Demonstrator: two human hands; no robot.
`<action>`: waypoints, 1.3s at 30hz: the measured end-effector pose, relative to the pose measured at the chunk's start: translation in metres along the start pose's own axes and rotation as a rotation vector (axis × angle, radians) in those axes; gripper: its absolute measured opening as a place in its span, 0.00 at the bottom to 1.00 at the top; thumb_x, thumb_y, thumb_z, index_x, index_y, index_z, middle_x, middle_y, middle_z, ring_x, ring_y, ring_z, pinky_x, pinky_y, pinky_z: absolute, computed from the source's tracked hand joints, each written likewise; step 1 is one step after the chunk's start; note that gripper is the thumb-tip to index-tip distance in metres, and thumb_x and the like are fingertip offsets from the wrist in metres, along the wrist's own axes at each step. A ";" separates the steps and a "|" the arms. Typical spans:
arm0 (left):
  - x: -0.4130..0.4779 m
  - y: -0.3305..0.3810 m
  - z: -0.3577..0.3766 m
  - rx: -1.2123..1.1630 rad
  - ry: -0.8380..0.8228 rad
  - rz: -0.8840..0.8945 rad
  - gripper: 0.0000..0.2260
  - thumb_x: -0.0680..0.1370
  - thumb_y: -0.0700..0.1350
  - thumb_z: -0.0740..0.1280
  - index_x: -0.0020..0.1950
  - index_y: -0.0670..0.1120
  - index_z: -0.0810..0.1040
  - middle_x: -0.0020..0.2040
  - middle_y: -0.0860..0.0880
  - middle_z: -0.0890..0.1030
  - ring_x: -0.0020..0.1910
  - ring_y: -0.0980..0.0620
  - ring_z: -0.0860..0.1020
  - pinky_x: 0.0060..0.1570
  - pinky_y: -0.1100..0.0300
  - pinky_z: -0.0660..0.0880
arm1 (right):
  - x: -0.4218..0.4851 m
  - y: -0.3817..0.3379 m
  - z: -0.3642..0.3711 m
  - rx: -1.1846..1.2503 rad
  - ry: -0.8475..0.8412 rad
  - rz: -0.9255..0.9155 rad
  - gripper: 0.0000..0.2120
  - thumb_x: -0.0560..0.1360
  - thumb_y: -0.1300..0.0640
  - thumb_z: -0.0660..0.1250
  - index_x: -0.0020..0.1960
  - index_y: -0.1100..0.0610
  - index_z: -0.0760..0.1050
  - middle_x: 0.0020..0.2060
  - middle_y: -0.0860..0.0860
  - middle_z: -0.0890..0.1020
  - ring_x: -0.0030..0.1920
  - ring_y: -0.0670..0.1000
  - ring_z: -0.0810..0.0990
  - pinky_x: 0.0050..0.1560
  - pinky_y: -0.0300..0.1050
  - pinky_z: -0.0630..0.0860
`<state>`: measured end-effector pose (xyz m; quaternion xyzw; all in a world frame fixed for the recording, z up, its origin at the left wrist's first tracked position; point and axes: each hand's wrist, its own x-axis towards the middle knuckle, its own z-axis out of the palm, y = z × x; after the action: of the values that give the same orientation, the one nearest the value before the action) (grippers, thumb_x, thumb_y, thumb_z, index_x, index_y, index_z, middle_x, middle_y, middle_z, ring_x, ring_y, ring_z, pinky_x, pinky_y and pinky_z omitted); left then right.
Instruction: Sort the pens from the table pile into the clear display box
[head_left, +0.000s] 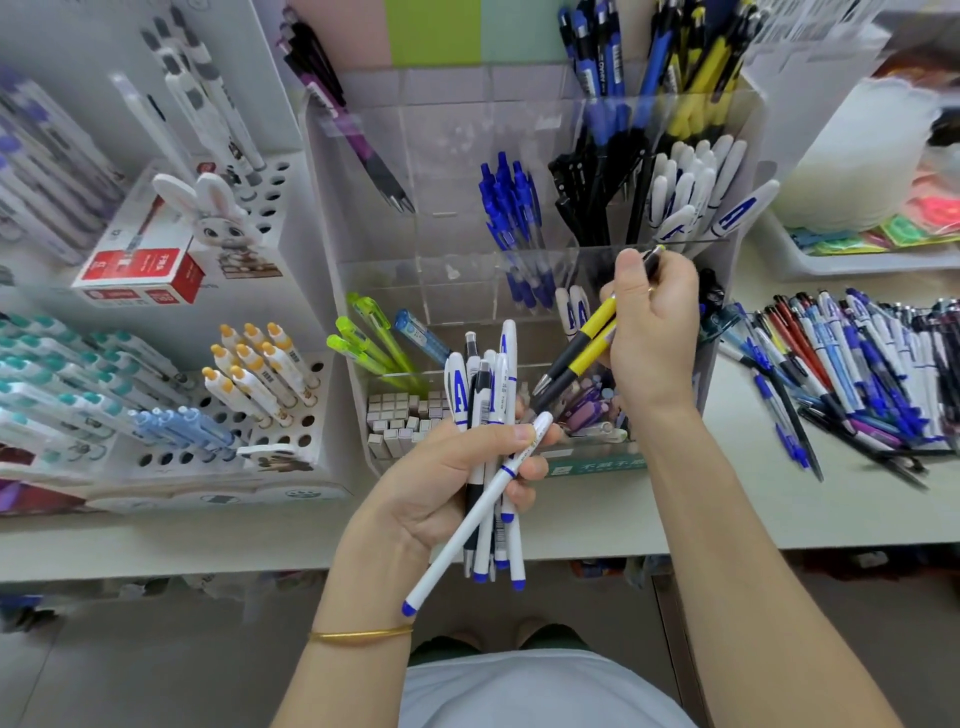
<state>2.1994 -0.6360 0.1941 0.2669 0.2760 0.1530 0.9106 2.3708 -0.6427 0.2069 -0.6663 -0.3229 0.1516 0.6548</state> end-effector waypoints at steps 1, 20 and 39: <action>0.001 0.001 0.000 0.012 0.023 0.011 0.12 0.70 0.34 0.65 0.52 0.40 0.73 0.40 0.43 0.81 0.28 0.53 0.75 0.24 0.65 0.72 | 0.001 -0.002 -0.002 -0.018 0.026 -0.019 0.08 0.81 0.52 0.58 0.44 0.48 0.64 0.39 0.52 0.73 0.36 0.48 0.71 0.37 0.44 0.74; 0.028 0.012 0.047 0.313 0.145 0.056 0.07 0.77 0.29 0.61 0.44 0.40 0.70 0.31 0.43 0.72 0.26 0.52 0.72 0.23 0.64 0.70 | -0.001 -0.027 -0.029 0.143 -0.258 0.225 0.13 0.78 0.53 0.65 0.39 0.60 0.70 0.20 0.47 0.70 0.18 0.46 0.66 0.19 0.38 0.66; 0.065 0.067 0.128 0.209 0.173 0.227 0.06 0.78 0.33 0.62 0.50 0.35 0.78 0.49 0.39 0.81 0.27 0.55 0.72 0.25 0.66 0.70 | 0.130 -0.089 -0.056 0.209 0.133 -0.033 0.18 0.80 0.53 0.64 0.35 0.62 0.73 0.23 0.51 0.76 0.21 0.46 0.74 0.26 0.43 0.78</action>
<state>2.3179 -0.6057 0.2951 0.3753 0.3361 0.2477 0.8276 2.4820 -0.6099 0.3273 -0.5974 -0.2721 0.1294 0.7431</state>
